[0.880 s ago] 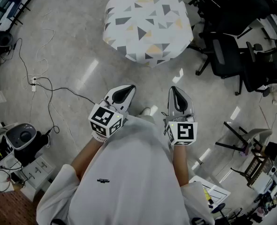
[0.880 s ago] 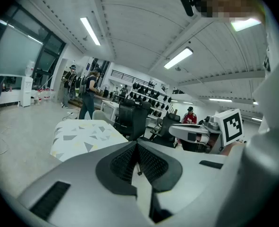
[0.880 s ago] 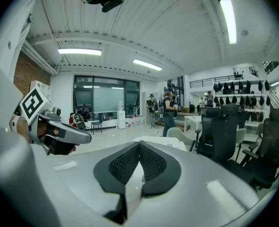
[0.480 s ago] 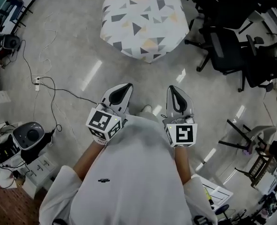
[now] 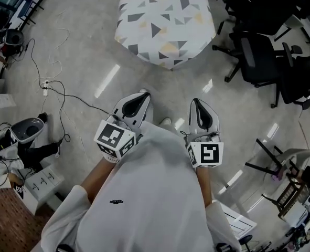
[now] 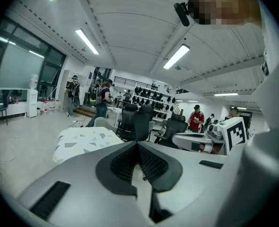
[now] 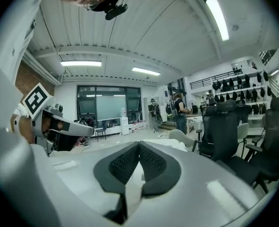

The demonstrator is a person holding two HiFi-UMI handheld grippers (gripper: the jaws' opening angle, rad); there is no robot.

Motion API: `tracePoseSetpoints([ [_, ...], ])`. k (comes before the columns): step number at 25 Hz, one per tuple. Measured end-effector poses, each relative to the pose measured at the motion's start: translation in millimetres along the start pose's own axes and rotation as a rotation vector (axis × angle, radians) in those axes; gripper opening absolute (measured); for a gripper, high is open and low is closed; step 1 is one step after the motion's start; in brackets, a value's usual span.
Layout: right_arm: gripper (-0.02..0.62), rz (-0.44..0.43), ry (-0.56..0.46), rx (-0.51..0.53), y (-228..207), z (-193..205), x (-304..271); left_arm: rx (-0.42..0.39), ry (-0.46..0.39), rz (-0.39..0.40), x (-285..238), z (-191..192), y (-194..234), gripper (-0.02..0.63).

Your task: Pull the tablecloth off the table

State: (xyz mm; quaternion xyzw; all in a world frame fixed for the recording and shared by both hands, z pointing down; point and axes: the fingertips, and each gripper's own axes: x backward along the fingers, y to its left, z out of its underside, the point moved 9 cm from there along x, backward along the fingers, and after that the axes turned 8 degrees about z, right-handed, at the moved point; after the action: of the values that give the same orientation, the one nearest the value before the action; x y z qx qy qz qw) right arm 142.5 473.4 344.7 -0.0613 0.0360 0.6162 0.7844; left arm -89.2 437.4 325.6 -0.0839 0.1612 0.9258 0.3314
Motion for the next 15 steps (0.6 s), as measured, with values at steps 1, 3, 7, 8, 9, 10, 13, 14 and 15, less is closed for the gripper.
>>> tracePoseSetpoints([
  [1, 0.011, 0.002, -0.001, -0.007, -1, -1, -6, 0.002, -0.002, -0.001, -2, -2, 4, 0.006],
  [3, 0.011, 0.004, -0.001, -0.013, -4, -7, -22, 0.009, -0.006, -0.003, -10, -10, 15, 0.006],
  [7, 0.011, -0.014, 0.002, 0.026, -12, -21, -68, 0.014, -0.010, -0.002, -36, -27, 47, 0.006],
  [8, 0.011, -0.017, 0.004, 0.037, -15, -24, -81, 0.015, -0.012, 0.000, -43, -31, 58, 0.006],
  [9, 0.011, -0.018, 0.007, 0.046, -17, -27, -96, 0.016, -0.014, 0.002, -51, -36, 69, 0.006],
  [10, 0.011, -0.016, 0.010, 0.053, -20, -30, -111, 0.018, -0.015, 0.005, -60, -42, 81, 0.006],
  [13, 0.011, -0.004, 0.018, 0.064, -24, -44, -161, 0.012, -0.011, 0.019, -85, -65, 123, 0.006],
  [14, 0.011, 0.000, 0.020, 0.062, -25, -50, -179, 0.009, -0.007, 0.024, -93, -74, 138, 0.006],
  [15, 0.011, 0.004, 0.022, 0.059, -25, -55, -196, 0.010, -0.004, 0.028, -101, -83, 153, 0.006],
])
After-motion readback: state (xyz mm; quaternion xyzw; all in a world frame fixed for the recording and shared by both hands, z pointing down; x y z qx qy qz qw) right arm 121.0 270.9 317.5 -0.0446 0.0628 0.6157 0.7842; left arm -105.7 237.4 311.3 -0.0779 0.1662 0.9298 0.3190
